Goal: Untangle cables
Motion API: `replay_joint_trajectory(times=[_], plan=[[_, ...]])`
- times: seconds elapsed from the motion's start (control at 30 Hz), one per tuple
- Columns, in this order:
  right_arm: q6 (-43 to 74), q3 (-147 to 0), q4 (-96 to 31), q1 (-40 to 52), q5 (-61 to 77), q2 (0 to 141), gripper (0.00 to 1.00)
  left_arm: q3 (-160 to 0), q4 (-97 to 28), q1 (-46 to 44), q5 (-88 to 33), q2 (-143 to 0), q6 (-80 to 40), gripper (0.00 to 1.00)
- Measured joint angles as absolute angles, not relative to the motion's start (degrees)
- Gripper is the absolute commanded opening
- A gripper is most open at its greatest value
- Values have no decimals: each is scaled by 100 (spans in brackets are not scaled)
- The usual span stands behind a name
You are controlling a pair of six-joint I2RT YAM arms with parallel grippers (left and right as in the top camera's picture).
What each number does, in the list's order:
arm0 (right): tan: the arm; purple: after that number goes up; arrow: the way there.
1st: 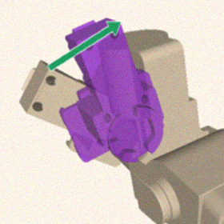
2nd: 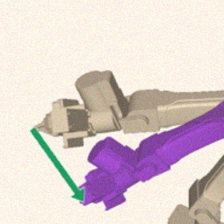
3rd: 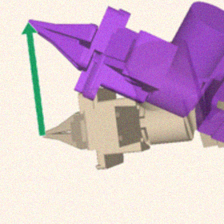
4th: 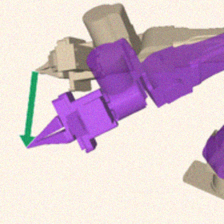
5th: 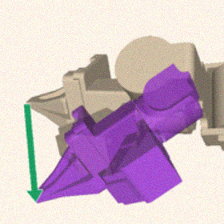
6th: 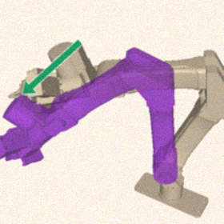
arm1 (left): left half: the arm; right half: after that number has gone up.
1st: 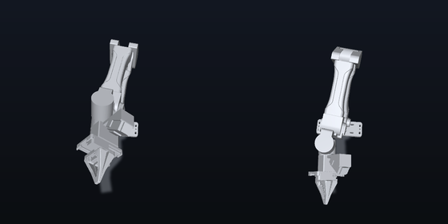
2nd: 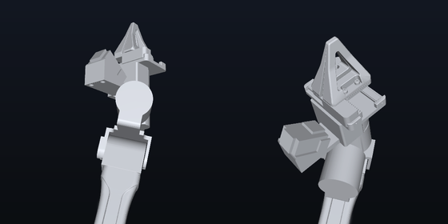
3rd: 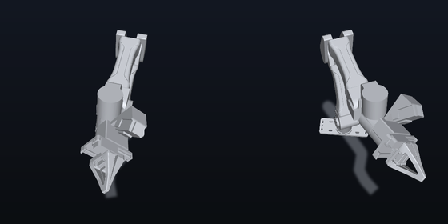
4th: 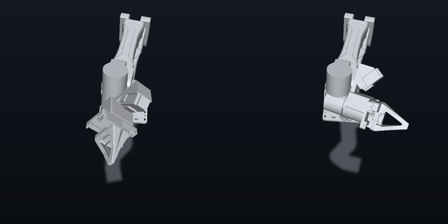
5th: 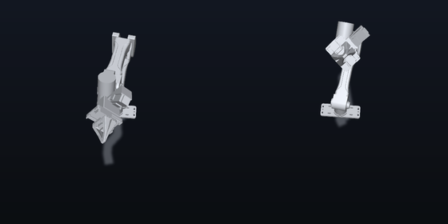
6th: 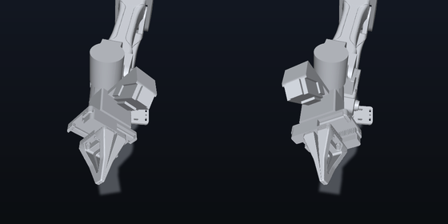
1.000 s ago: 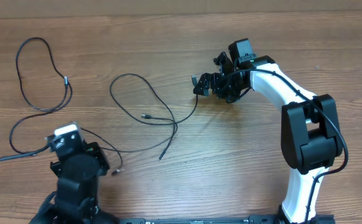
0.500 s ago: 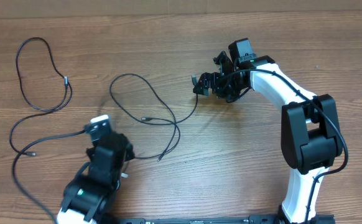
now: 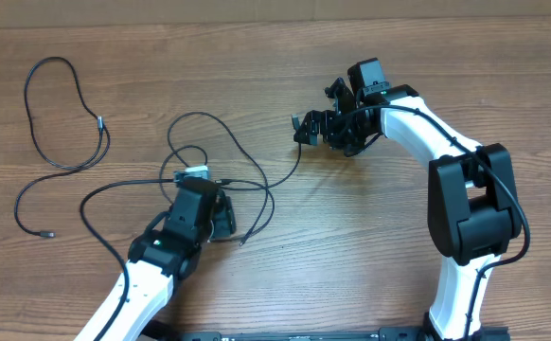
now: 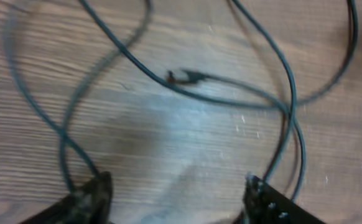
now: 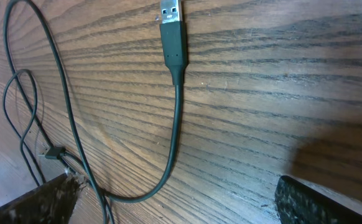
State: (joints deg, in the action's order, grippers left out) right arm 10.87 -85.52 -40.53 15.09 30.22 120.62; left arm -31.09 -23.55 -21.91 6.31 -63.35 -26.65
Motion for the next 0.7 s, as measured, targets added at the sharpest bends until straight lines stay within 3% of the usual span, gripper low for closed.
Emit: replay_joint_trajectory(times=[0.1, 0.37, 0.43, 0.7], plan=[[1092, -8552, -4053, 1509, 3024, 12062, 100, -3135, -2377, -2191, 257, -6361, -2427, 73], [1288, -8552, -4047, 1509, 3024, 12062, 100, -3684, -1833, -2191, -797, -6366, -2410, 37], [1319, -8552, -4047, 1509, 3024, 12062, 100, -3715, -1680, -2191, -917, -6381, -2646, 37], [1350, -8552, -4047, 1509, 3024, 12062, 100, -3715, -1586, -2191, -1096, -7168, -3057, 52]])
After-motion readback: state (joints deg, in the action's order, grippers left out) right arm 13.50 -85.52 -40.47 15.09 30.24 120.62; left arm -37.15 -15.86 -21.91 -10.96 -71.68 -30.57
